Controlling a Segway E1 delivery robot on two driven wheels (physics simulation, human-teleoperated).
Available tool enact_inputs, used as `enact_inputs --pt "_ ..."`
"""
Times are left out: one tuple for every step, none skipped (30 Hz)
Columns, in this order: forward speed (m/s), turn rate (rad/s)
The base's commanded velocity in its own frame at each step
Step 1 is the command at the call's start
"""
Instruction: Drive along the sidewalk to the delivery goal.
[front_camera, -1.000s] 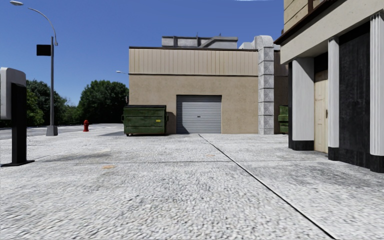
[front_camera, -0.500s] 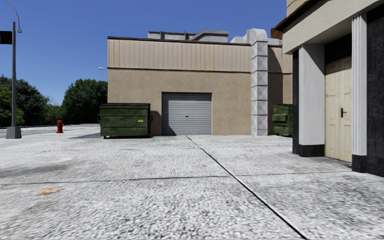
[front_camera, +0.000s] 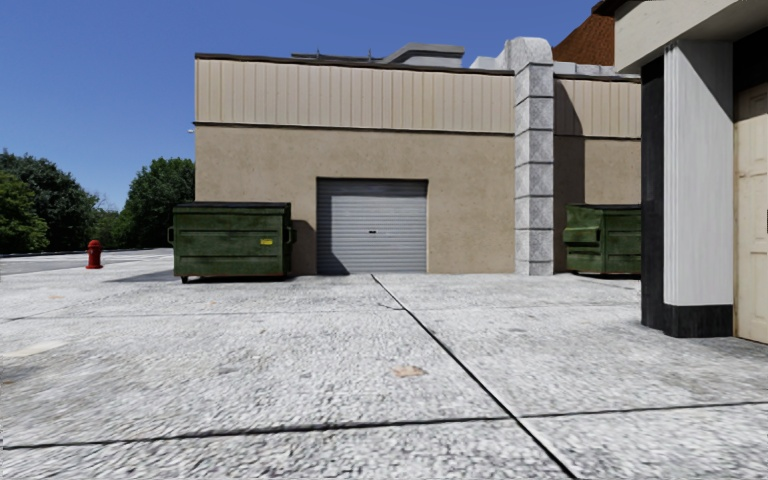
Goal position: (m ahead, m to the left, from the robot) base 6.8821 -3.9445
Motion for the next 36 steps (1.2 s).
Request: enact_inputs --pt "2.00 0.00" --pt "2.00 0.00" --pt "2.00 0.00" --pt "2.00 0.00" --pt "2.00 0.00" --pt "2.00 0.00" --pt "2.00 0.00" --pt "2.00 0.00" --pt "2.00 0.00" --pt "2.00 0.00" --pt "2.00 0.00" --pt "2.00 0.00" --pt "2.00 0.00" --pt "2.00 0.00" --pt "2.00 -0.06" --pt "2.00 -0.06" --pt "2.00 -0.24" --pt "2.00 -0.34" --pt "2.00 -0.38" --pt "2.00 -0.38" --pt "2.00 -0.39" --pt "2.00 -0.46" --pt "2.00 -0.51" --pt "2.00 -0.53" --pt "2.00 -0.53" --pt "2.00 -0.53" --pt "2.00 -0.53" --pt "2.00 -0.53" --pt "2.00 -0.53" --pt "2.00 -0.53" --pt "2.00 -0.53" --pt "2.00 -0.53" --pt "2.00 -0.53" --pt "2.00 -0.53" --pt "2.00 -0.53" --pt "2.00 -0.54"
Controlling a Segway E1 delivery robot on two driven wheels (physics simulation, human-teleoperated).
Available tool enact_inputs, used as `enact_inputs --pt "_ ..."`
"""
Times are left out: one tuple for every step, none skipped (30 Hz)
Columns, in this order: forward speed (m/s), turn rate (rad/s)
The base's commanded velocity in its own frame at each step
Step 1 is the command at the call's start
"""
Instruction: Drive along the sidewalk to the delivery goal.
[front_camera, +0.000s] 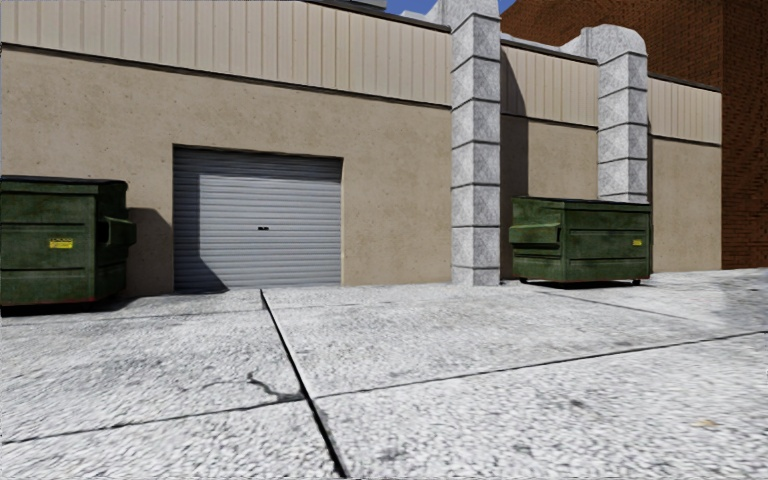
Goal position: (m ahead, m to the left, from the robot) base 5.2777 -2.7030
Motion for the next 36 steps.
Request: enact_inputs --pt "2.00 -0.54" --pt "2.00 -0.55" --pt "2.00 -0.55" --pt "2.00 -0.58" --pt "2.00 -0.58" --pt "2.00 -0.59" --pt "2.00 -0.60" --pt "2.00 -0.60" --pt "2.00 -0.60" --pt "2.00 -0.60" --pt "2.00 -0.60" --pt "2.00 -0.60" --pt "2.00 -0.60" --pt "2.00 -0.60" --pt "2.00 -0.60" --pt "2.00 -0.60" --pt "2.00 -0.60" --pt "2.00 -0.60" --pt "2.00 -0.60" --pt "2.00 -0.60" --pt "2.00 -0.60" --pt "2.00 -0.60" --pt "2.00 -0.60" --pt "2.00 -0.60" --pt "2.00 -0.60" --pt "2.00 -0.60" --pt "2.00 -0.60" --pt "2.00 -0.60" --pt "2.00 -0.60" --pt "2.00 -0.60" --pt "2.00 -0.60" --pt "1.94 -0.60" --pt "1.84 -0.60" --pt "1.79 -0.60" --pt "1.79 -0.60" --pt "1.77 -0.60"
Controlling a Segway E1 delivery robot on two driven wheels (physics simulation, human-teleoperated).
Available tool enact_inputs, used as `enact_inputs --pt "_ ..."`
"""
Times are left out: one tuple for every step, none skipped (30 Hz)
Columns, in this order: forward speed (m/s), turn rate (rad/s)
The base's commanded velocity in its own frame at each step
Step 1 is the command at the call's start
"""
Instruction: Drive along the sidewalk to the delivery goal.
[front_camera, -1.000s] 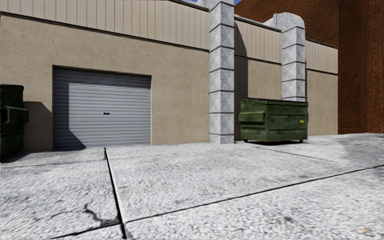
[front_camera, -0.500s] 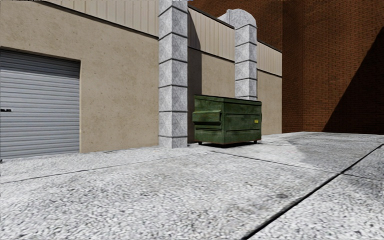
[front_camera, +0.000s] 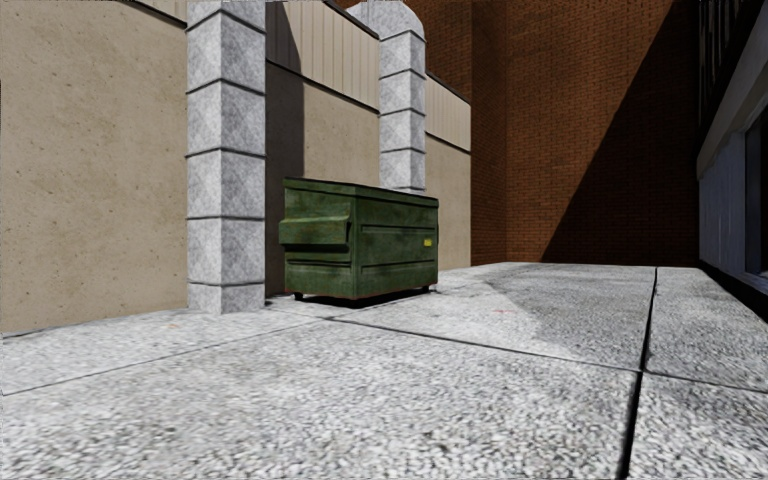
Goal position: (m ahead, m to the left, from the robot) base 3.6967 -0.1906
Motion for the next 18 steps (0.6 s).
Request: enact_inputs --pt "1.70 -0.60" --pt "1.65 -0.60" --pt "1.65 -0.60" --pt "1.61 -0.60" --pt "1.57 -0.60" --pt "1.54 -0.60" --pt "1.54 -0.60" --pt "1.51 -0.60" --pt "1.51 -0.60" --pt "1.51 -0.60" --pt "1.51 -0.60" --pt "1.51 -0.60" --pt "1.51 -0.60" --pt "1.51 -0.60" --pt "1.51 -0.60" --pt "1.51 -0.47" --pt "1.51 -0.01" --pt "1.51 0.00"
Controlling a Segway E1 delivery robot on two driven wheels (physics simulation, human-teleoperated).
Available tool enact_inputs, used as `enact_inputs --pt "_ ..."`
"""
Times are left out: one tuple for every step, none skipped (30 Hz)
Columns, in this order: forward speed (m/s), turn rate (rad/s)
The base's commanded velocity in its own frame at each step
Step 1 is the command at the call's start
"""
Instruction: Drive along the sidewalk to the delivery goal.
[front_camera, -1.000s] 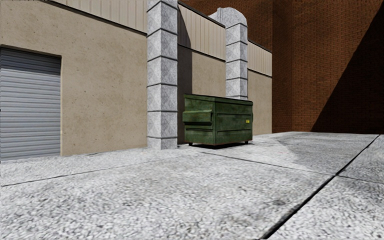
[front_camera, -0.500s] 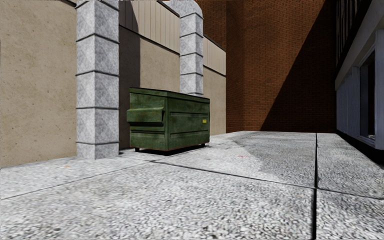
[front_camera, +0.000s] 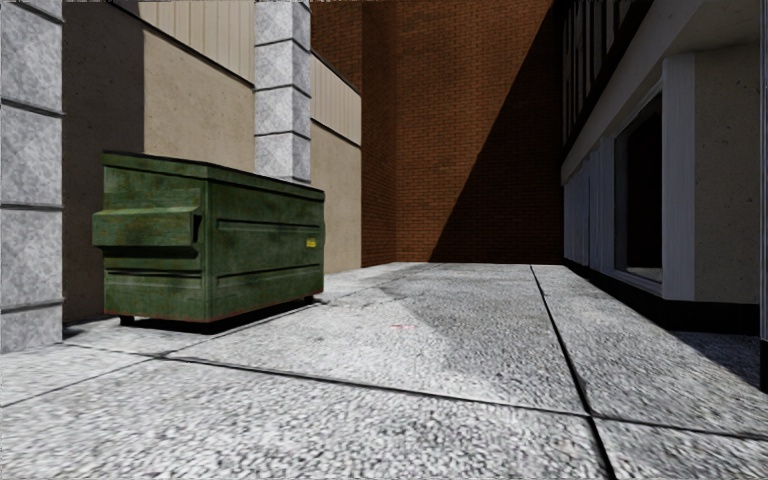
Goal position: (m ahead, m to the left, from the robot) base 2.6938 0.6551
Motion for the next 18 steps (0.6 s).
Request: enact_inputs --pt "1.51 0.00" --pt "1.51 0.00" --pt "1.51 0.00" --pt "1.51 0.00" --pt "1.51 0.00" --pt "1.51 0.00" --pt "1.51 0.00" --pt "1.51 0.00" --pt "1.51 0.00" --pt "1.51 0.00" --pt "1.51 0.00" --pt "1.51 0.00" --pt "1.51 0.00" --pt "1.51 0.00" --pt "1.51 0.00" --pt "1.51 0.00" --pt "1.51 0.00" --pt "1.51 0.00"
